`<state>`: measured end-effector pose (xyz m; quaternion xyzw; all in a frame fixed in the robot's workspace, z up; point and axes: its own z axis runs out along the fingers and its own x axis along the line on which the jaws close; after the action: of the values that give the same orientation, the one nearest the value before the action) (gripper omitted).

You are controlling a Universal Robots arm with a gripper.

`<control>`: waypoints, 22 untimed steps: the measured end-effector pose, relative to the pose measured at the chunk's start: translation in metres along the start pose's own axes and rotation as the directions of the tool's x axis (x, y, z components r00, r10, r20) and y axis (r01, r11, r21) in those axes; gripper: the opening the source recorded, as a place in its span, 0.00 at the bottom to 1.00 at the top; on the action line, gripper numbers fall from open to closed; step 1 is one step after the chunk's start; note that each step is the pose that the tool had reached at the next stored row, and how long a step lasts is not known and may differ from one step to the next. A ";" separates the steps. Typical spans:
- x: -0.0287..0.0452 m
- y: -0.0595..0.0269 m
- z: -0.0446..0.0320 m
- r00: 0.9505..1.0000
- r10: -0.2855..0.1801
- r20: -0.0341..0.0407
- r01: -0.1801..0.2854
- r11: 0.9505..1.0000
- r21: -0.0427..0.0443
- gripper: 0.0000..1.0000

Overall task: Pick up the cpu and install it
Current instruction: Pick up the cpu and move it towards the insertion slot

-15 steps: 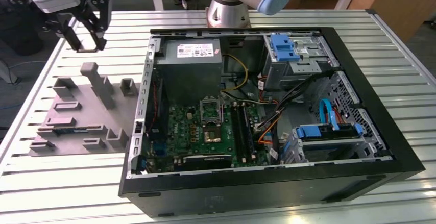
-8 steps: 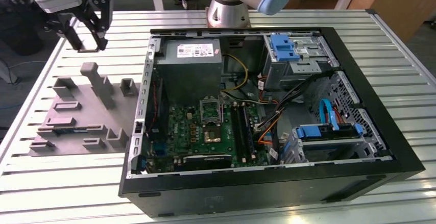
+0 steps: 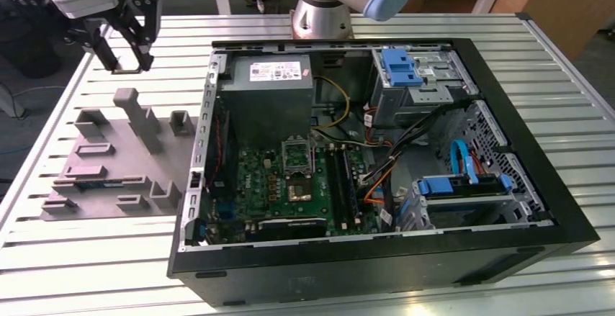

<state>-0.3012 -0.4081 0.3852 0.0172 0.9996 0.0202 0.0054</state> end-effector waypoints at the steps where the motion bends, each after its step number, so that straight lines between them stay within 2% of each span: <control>1: -0.0003 0.0000 0.0000 1.000 0.000 0.000 0.000 1.000 0.000 0.47; 22: -0.0055 0.0002 0.0000 1.000 0.000 0.000 0.000 1.000 0.000 0.47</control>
<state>-0.2957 -0.4081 0.3852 0.0172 0.9996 0.0202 0.0054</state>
